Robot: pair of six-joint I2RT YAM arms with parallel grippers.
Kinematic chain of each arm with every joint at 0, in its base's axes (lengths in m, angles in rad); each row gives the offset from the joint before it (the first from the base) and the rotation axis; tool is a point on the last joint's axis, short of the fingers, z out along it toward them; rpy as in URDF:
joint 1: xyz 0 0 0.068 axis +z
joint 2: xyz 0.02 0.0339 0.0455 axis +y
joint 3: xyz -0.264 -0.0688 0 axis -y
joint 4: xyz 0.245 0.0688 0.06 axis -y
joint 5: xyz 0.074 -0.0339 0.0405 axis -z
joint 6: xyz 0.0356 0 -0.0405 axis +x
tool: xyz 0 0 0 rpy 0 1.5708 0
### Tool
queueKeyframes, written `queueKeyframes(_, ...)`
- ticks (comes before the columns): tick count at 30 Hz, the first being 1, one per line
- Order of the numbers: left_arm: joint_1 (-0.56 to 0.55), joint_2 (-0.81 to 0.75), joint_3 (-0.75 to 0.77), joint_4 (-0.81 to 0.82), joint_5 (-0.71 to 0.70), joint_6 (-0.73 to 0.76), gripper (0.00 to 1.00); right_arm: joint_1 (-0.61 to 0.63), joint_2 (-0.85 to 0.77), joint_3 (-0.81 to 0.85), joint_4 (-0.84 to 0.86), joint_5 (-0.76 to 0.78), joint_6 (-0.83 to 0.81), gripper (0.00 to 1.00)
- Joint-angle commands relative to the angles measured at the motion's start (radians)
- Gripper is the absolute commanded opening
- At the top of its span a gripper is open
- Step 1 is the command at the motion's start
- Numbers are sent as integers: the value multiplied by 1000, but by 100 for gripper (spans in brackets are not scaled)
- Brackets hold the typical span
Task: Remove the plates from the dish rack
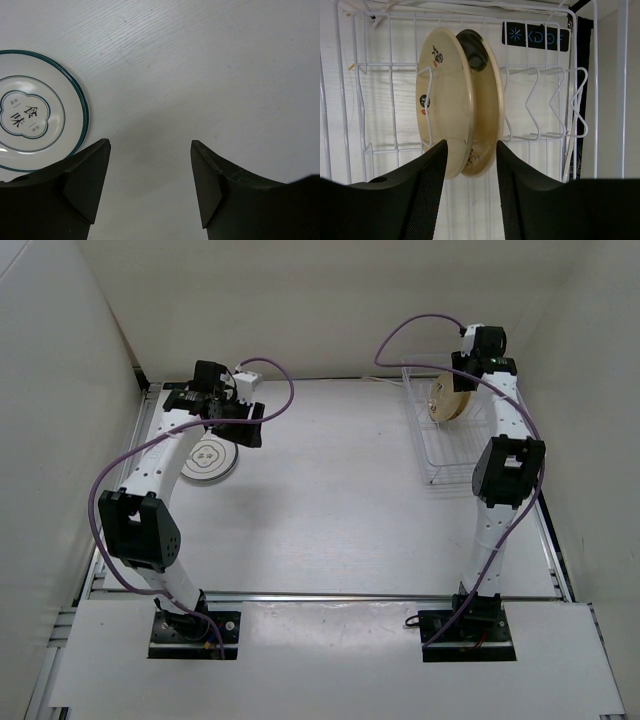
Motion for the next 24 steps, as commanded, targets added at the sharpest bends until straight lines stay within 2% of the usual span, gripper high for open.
queueKeyframes(1,2,-1,7,1,16,-2,76,-4,19,46,28,-22,6,48)
queueKeyframes(13,2,28,26,1,16,-11,76,-4,39,55,28,-31,6,39)
queueKeyframes(24,2,28,17,1,16,-11,76,-4,29,46,19,-31,17,39)
